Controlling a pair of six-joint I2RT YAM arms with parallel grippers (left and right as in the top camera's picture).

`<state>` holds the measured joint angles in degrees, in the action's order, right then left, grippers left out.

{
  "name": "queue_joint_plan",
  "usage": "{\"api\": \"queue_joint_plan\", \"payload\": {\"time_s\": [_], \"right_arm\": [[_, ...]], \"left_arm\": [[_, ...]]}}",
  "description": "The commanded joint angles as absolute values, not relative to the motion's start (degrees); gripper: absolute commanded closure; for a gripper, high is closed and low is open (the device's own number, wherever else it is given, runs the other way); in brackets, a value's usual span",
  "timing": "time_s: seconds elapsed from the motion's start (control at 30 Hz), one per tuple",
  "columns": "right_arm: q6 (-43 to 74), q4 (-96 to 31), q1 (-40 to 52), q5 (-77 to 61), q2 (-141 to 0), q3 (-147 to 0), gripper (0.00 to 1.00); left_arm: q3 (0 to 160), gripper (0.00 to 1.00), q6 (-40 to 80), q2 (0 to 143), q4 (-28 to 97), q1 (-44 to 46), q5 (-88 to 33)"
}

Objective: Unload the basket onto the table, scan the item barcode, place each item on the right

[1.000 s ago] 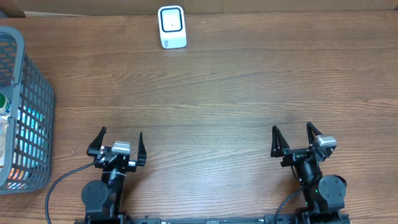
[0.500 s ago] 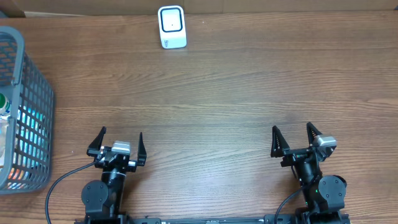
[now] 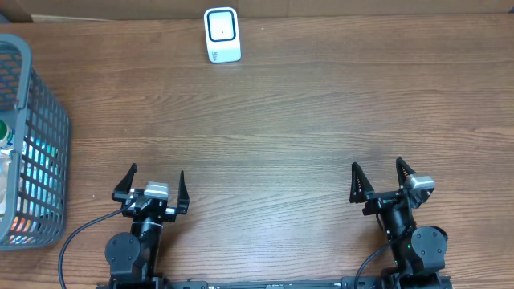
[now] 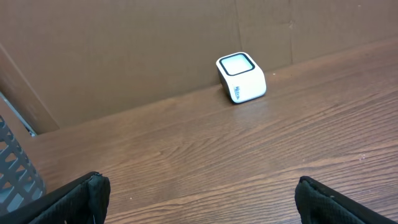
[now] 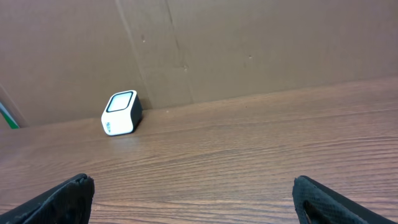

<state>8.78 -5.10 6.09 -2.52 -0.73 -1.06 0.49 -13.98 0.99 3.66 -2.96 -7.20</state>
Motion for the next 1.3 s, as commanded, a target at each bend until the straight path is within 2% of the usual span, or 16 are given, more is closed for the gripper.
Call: {"api": "queue_joint_plan", "payload": {"time_s": [0.0,1.27], "right_arm": [[8.56,-4.69,6.42,-2.20,-0.16,-0.45,0.00],[8.56,-4.69,6.42,-2.17,-0.16,-0.47,0.00]], "left_arm": [[0.27,0.00,-15.25,0.27,3.81,-2.57,-7.03],[0.27,0.00,-18.24,0.27,3.86,-2.59,-5.74]]}}
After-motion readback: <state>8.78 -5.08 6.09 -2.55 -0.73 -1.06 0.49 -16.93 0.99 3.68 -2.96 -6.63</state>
